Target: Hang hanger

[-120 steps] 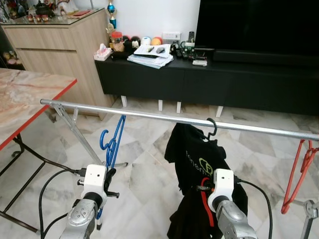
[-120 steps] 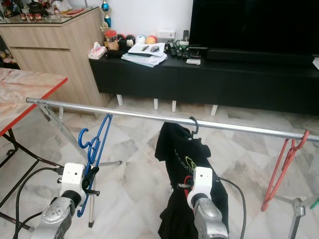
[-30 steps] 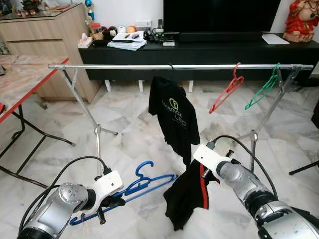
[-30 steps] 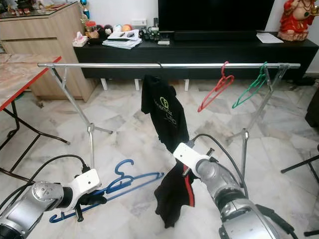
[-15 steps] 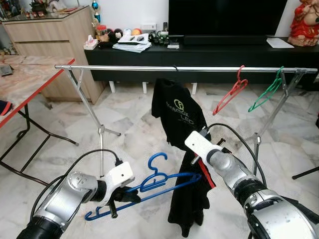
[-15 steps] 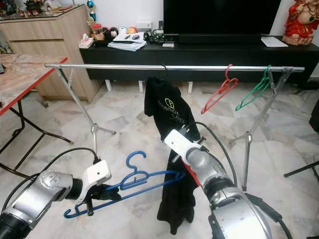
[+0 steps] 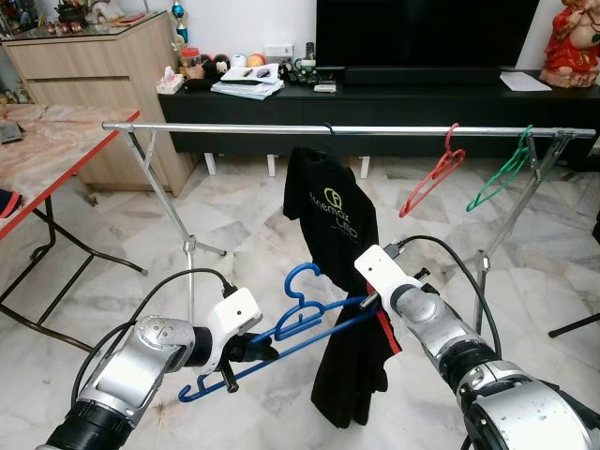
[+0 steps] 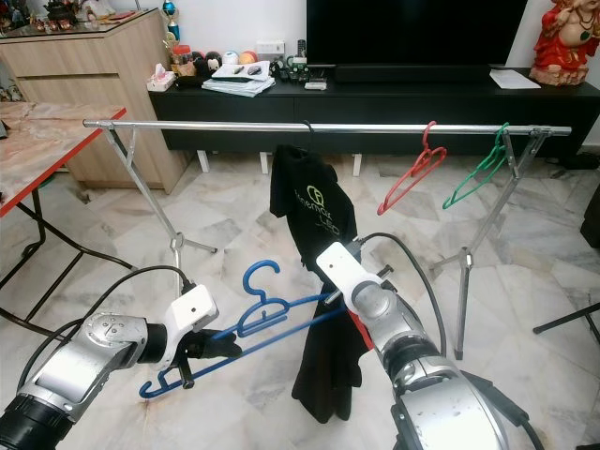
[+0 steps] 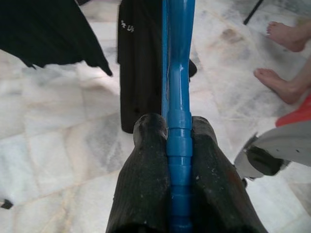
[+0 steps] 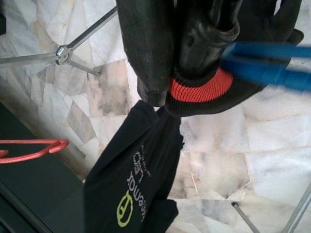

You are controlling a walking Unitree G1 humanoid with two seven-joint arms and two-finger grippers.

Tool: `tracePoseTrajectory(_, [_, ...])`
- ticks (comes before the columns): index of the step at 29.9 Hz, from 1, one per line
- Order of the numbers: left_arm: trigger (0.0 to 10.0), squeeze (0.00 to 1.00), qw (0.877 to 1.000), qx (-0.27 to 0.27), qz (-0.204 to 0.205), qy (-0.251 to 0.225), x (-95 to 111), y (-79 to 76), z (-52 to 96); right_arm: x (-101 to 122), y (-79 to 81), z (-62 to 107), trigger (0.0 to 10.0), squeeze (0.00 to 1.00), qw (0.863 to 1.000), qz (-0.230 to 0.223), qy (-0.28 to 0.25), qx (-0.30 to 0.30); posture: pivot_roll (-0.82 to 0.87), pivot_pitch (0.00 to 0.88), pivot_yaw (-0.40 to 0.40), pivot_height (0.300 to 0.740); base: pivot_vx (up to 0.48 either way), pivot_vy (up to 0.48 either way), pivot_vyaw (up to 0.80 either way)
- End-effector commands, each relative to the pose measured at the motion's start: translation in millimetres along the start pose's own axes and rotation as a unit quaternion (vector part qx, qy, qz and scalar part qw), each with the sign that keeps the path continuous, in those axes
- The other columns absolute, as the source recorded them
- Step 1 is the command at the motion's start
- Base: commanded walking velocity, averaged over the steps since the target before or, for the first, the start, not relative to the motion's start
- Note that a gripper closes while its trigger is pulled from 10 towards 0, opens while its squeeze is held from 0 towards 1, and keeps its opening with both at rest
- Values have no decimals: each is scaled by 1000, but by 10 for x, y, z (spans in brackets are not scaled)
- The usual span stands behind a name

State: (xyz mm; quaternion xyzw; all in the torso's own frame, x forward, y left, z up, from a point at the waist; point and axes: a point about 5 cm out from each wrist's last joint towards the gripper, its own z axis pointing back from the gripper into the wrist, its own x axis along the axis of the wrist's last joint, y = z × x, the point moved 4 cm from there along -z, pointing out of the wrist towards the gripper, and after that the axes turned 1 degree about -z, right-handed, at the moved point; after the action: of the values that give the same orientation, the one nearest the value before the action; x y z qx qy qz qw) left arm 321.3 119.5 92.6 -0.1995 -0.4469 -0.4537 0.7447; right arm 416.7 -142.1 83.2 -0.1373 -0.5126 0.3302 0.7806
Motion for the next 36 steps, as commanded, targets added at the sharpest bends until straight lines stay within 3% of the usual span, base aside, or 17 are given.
tracePoseTrajectory(1, [10000, 0, 1000, 27, -7, -7, 54, 113, 48, -37, -22, 4, 10000, 0, 1000, -17, 6, -6, 96, 0, 27, 740, 0, 0, 0])
tracePoseTrajectory(6, [10000, 0, 998, 63, -2, -12, 63, 190, 50, -116, -54, 15, 10000, 0, 999, -41, 16, -16, 95, 0, 25, 740, 0, 0, 0])
tracePoseTrajectory(10, [10000, 0, 998, 55, 3, -18, 68, 149, 29, -155, 2, 17, 10000, 0, 998, -62, 21, -3, 94, 8, 23, 740, 0, 0, 0])
tracePoseTrajectory(15, [10000, 0, 999, 32, 13, -35, 116, 51, -20, -19, 110, 3, 10000, 0, 990, -138, -7, 34, 86, 19, 26, 740, 0, 0, 0])
tracePoseTrajectory(20, [10000, 0, 999, 10, 22, -40, 136, -13, -40, 100, 82, -3, 10000, 0, 991, -128, -28, 35, 85, 20, 26, 740, 0, 0, 0])
tracePoseTrajectory(30, [10000, 0, 998, -9, 31, -54, 183, -55, -25, 407, -62, 0, 10000, 0, 985, -153, -74, 32, 87, 22, 23, 740, 0, 0, 0])
tracePoseTrajectory(36, [10000, 0, 998, -34, 27, -45, 159, -129, 6, 409, -131, 9, 10000, 0, 993, -92, -74, 24, 86, 24, 21, 740, 0, 0, 0])
